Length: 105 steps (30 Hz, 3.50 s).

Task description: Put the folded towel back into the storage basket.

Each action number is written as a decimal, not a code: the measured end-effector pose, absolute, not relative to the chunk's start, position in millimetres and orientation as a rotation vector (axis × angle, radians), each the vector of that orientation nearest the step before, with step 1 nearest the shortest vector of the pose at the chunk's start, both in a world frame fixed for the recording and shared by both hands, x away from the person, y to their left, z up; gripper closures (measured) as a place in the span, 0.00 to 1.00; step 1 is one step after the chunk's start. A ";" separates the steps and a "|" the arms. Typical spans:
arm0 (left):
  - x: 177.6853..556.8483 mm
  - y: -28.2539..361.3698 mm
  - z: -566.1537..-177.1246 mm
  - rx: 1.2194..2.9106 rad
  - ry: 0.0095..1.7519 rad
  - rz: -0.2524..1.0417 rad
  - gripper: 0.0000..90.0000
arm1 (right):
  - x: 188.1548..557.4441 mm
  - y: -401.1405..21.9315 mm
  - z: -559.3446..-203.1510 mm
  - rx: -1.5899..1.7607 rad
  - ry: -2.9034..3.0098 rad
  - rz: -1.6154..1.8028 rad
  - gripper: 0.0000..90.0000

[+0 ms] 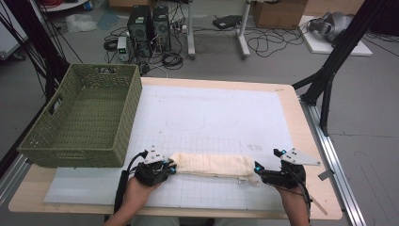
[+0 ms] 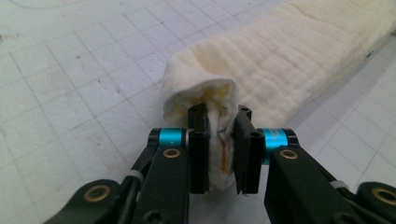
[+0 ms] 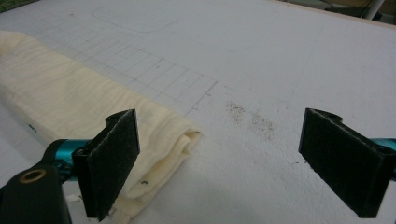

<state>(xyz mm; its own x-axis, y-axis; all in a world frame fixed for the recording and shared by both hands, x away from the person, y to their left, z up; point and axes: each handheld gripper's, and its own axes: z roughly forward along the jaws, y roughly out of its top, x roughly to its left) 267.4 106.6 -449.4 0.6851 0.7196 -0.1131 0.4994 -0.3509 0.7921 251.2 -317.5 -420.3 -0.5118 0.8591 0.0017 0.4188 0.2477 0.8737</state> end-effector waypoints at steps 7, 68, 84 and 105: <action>271.7 111.9 -447.3 1.969 0.953 0.295 0.89 | 257.3 -313.3 -429.7 1.229 2.125 1.199 0.12; 273.2 128.0 -421.1 1.829 0.873 0.329 0.89 | 244.8 -292.3 -421.8 1.173 2.186 1.333 0.89; 273.9 150.4 -390.4 1.741 0.806 0.371 0.89 | 254.1 -287.4 -392.7 1.000 2.151 1.463 0.88; 261.5 204.9 -351.8 1.647 0.827 0.488 0.89 | 318.1 -233.9 -351.2 0.849 2.141 1.537 0.89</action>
<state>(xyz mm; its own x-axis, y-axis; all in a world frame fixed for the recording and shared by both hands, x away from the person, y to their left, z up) 261.5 204.9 -351.8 0.6628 0.7398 -0.1159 0.2565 -0.0789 0.9633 318.1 -233.9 -351.2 -0.7498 0.6600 0.0470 0.2557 0.2235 0.9406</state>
